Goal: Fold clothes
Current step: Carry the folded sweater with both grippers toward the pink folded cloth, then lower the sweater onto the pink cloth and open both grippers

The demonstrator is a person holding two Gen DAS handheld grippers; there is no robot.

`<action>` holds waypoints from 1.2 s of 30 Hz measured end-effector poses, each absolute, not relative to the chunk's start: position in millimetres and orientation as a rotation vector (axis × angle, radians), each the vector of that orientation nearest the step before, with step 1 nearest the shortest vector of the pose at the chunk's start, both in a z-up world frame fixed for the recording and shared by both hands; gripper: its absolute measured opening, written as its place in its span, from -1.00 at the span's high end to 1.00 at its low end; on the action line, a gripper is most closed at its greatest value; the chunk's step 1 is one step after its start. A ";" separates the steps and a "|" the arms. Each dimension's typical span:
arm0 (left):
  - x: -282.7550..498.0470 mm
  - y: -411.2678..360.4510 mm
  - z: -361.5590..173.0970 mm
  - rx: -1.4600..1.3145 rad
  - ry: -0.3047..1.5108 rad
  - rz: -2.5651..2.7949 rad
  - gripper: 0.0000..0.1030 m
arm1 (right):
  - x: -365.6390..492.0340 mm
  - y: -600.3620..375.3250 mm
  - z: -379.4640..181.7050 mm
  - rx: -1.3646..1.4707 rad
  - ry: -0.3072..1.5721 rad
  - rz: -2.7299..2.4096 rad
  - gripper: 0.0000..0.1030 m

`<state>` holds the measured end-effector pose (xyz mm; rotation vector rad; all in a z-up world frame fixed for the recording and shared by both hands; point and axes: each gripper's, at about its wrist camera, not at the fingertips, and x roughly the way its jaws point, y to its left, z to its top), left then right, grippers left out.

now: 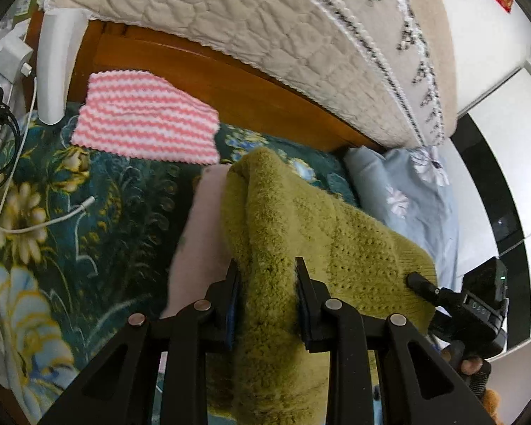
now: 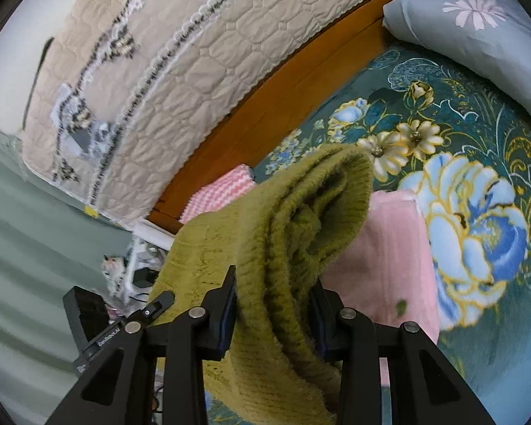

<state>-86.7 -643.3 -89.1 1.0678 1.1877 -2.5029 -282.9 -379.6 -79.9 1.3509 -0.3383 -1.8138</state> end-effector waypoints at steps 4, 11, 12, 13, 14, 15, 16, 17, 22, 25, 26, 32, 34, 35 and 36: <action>-90.0 -645.5 -121.4 1.132 1.221 -2.434 0.45 | -291.4 -378.3 -108.4 1.426 -0.308 -1.860 0.27; -87.1 -642.9 -154.1 1.172 1.236 -2.399 0.41 | -301.7 -372.8 -138.2 1.493 -0.305 -1.910 0.27; -87.9 -642.9 -155.2 1.177 1.232 -2.396 0.41 | -302.1 -374.6 -138.5 1.494 -0.300 -1.916 0.27; -88.2 -642.8 -155.5 1.180 1.228 -2.394 0.40 | -302.6 -376.3 -138.7 1.495 -0.296 -1.921 0.27; -87.9 -642.6 -154.9 1.181 1.226 -2.392 0.39 | -303.5 -377.5 -138.2 1.498 -0.297 -1.921 0.25; -87.6 -642.5 -154.4 1.183 1.224 -2.389 0.39 | -303.6 -377.7 -137.6 1.501 -0.298 -1.913 0.20; -87.1 -642.4 -153.9 1.184 1.224 -2.386 0.36 | -303.0 -377.1 -137.3 1.506 -0.301 -1.896 0.19; -85.8 -642.7 -153.3 1.185 1.232 -2.382 0.30 | -302.7 -376.1 -136.7 1.510 -0.304 -1.881 0.18; -72.4 -648.8 -146.4 1.165 1.293 -2.350 0.17 | -307.4 -357.0 -121.2 1.491 -0.344 -1.914 -0.01; -64.4 -652.6 -135.5 1.134 1.280 -2.331 0.15 | -309.9 -344.1 -102.9 1.451 -0.365 -1.987 -0.04; -61.1 -653.3 -130.0 1.114 1.266 -2.328 0.15 | -309.4 -341.7 -96.5 1.434 -0.361 -2.008 -0.05; -57.9 -634.3 -91.5 1.038 1.195 -2.464 0.15 | -262.1 -376.2 -60.6 1.266 -0.101 -2.045 -0.05; -64.4 -615.5 -86.8 1.092 1.163 -2.548 0.15 | -237.4 -394.6 -62.4 1.239 -0.020 -1.972 -0.05; -67.7 -606.3 -85.7 1.120 1.144 -2.584 0.15 | -225.7 -403.7 -63.8 1.227 0.021 -1.936 -0.06; -70.6 -599.1 -88.2 1.151 1.118 -2.603 0.15 | -218.6 -411.3 -67.6 1.226 0.073 -1.911 -0.06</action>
